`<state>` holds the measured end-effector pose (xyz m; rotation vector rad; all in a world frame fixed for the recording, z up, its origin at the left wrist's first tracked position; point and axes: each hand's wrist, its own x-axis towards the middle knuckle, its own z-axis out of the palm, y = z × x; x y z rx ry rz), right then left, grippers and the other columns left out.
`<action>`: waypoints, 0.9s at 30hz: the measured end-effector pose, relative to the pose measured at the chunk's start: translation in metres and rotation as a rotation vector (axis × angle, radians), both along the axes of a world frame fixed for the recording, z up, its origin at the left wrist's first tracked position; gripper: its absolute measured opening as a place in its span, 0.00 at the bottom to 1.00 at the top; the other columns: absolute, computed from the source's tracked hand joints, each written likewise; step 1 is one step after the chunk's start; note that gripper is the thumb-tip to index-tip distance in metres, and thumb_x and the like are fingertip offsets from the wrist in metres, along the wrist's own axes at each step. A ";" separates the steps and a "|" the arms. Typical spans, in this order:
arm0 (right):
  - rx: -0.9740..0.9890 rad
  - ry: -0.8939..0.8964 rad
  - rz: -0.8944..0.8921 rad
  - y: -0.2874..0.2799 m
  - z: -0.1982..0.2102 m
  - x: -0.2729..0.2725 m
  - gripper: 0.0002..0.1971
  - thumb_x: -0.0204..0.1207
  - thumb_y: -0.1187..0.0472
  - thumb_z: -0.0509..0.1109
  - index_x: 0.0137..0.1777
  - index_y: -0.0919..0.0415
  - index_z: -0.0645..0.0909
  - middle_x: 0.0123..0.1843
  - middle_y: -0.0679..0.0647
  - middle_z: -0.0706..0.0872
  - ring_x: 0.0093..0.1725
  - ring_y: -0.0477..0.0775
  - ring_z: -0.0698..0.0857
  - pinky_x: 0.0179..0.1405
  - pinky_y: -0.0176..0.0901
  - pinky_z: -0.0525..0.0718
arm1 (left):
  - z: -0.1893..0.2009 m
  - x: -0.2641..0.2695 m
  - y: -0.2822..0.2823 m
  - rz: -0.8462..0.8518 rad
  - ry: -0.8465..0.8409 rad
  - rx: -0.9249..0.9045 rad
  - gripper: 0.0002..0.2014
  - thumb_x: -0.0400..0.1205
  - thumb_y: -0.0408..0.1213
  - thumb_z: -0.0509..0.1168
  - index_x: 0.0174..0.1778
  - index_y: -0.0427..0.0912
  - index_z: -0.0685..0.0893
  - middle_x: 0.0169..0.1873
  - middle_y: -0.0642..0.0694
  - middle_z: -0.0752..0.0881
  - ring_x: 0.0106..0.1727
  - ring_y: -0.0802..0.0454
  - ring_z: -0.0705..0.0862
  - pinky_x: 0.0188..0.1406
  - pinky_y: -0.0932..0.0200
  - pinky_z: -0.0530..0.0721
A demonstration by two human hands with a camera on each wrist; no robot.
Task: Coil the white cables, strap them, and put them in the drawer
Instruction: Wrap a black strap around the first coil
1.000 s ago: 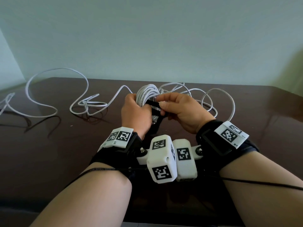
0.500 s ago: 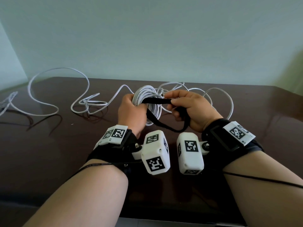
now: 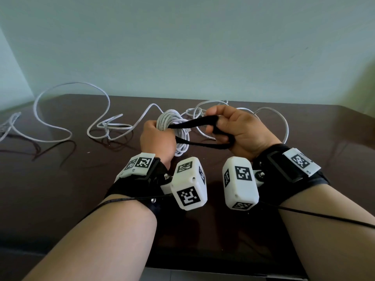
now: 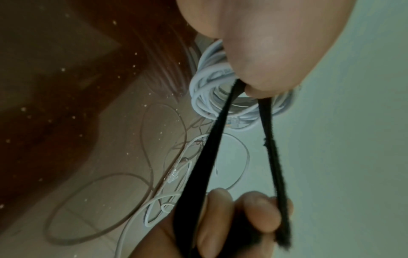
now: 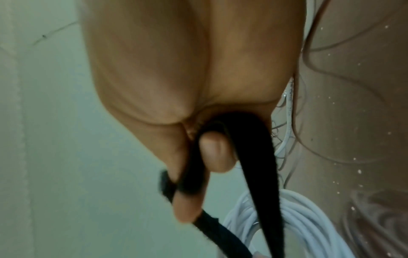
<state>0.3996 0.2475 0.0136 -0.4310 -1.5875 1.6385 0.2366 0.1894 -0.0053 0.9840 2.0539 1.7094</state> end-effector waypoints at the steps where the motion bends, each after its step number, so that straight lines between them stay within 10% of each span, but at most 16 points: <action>1: 0.013 -0.001 -0.022 0.000 -0.001 -0.002 0.11 0.81 0.75 0.55 0.48 0.62 0.76 0.25 0.54 0.82 0.21 0.45 0.68 0.19 0.29 0.66 | 0.000 0.000 0.000 0.004 -0.002 -0.002 0.12 0.79 0.35 0.60 0.58 0.40 0.78 0.47 0.46 0.82 0.37 0.52 0.77 0.26 0.63 0.66; 6: 0.018 0.046 -0.120 0.005 0.000 -0.003 0.09 0.74 0.75 0.63 0.42 0.60 0.73 0.18 0.45 0.71 0.18 0.43 0.62 0.22 0.37 0.55 | 0.001 -0.003 -0.002 0.019 -0.056 0.013 0.13 0.79 0.34 0.61 0.60 0.39 0.78 0.47 0.45 0.84 0.32 0.59 0.76 0.20 0.69 0.67; 12: 0.134 -0.300 -0.348 0.012 -0.015 -0.005 0.08 0.80 0.60 0.67 0.39 0.58 0.81 0.22 0.48 0.78 0.23 0.48 0.73 0.26 0.38 0.71 | 0.005 0.003 -0.006 -0.010 -0.056 0.072 0.12 0.78 0.30 0.59 0.57 0.38 0.79 0.38 0.50 0.80 0.30 0.59 0.74 0.16 0.79 0.69; 21: 0.344 -0.648 -0.207 0.002 -0.016 -0.008 0.07 0.69 0.57 0.78 0.46 0.50 0.85 0.28 0.41 0.83 0.22 0.33 0.78 0.26 0.23 0.73 | 0.003 0.016 -0.006 -0.103 0.050 0.125 0.10 0.75 0.31 0.61 0.50 0.47 0.78 0.36 0.54 0.81 0.33 0.58 0.77 0.25 0.72 0.72; 27: 0.284 -0.585 -0.076 -0.005 -0.014 -0.014 0.07 0.73 0.70 0.70 0.38 0.58 0.79 0.31 0.54 0.83 0.26 0.48 0.75 0.26 0.35 0.74 | 0.003 0.016 -0.006 -0.087 0.088 0.142 0.11 0.76 0.30 0.61 0.51 0.47 0.77 0.38 0.55 0.81 0.33 0.60 0.77 0.25 0.74 0.72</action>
